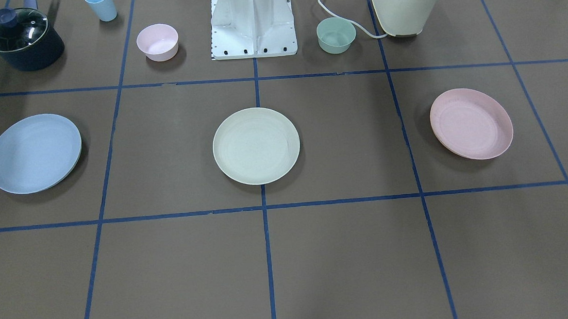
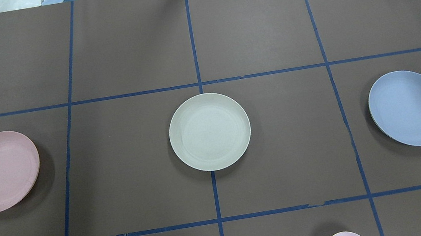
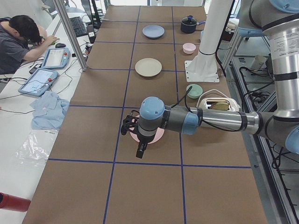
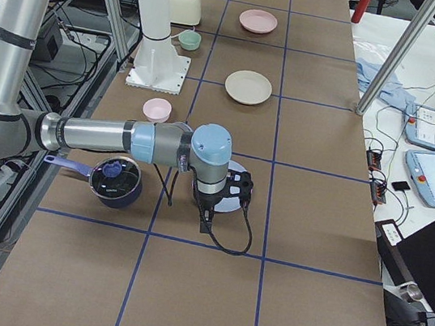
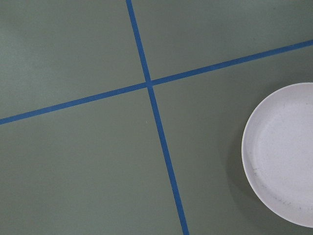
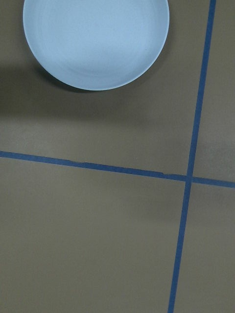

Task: Stack three plates with pink and blue

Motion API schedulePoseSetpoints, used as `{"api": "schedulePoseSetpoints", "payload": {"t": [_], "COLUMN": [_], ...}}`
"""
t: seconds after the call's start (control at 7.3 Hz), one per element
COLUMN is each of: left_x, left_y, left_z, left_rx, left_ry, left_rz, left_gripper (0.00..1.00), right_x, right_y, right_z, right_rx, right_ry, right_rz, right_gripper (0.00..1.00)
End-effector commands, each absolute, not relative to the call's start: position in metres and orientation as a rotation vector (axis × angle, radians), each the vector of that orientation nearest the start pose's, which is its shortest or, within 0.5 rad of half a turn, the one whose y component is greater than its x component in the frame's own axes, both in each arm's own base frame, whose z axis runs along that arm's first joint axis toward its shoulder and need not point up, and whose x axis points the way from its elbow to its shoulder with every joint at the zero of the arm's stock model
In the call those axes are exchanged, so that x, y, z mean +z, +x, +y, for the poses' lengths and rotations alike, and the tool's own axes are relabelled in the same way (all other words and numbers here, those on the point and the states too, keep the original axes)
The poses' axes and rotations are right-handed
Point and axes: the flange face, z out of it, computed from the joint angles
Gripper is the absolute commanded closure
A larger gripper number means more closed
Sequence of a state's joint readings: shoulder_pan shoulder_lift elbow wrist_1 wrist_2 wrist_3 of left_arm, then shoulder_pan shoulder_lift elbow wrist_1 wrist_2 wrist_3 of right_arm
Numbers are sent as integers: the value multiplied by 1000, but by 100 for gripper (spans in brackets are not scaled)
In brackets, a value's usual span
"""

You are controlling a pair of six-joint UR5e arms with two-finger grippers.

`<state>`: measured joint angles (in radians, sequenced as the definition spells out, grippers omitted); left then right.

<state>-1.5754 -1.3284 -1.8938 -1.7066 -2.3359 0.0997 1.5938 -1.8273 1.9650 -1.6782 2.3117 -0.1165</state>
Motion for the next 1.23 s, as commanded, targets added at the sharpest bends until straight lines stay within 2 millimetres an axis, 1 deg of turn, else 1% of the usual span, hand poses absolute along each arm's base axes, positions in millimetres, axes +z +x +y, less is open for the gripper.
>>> {"api": "schedulePoseSetpoints", "payload": {"t": [0.0,0.27,0.41,0.68,0.82,0.96,1.1], "left_x": [586,583,578,575,561,535,503], "left_y": [-66,-66,-67,-66,-66,-66,-66], "left_z": [-402,-403,-405,-408,-421,-438,-467], "left_rx": [182,191,203,210,169,151,195], "left_ry": [268,290,324,373,388,426,543], "left_rz": [750,746,736,742,748,757,743], "left_gripper": [0,0,0,0,0,0,0], "right_x": [590,587,578,572,558,532,523], "right_y": [75,75,75,75,75,75,76], "right_z": [-381,-382,-382,-386,-399,-422,-435], "right_rx": [-101,-103,-110,-113,-121,-148,-176], "right_ry": [81,88,106,118,150,231,309], "right_rz": [-737,-737,-736,-741,-739,-734,-721], "right_gripper": [0,0,0,0,0,0,0]}}
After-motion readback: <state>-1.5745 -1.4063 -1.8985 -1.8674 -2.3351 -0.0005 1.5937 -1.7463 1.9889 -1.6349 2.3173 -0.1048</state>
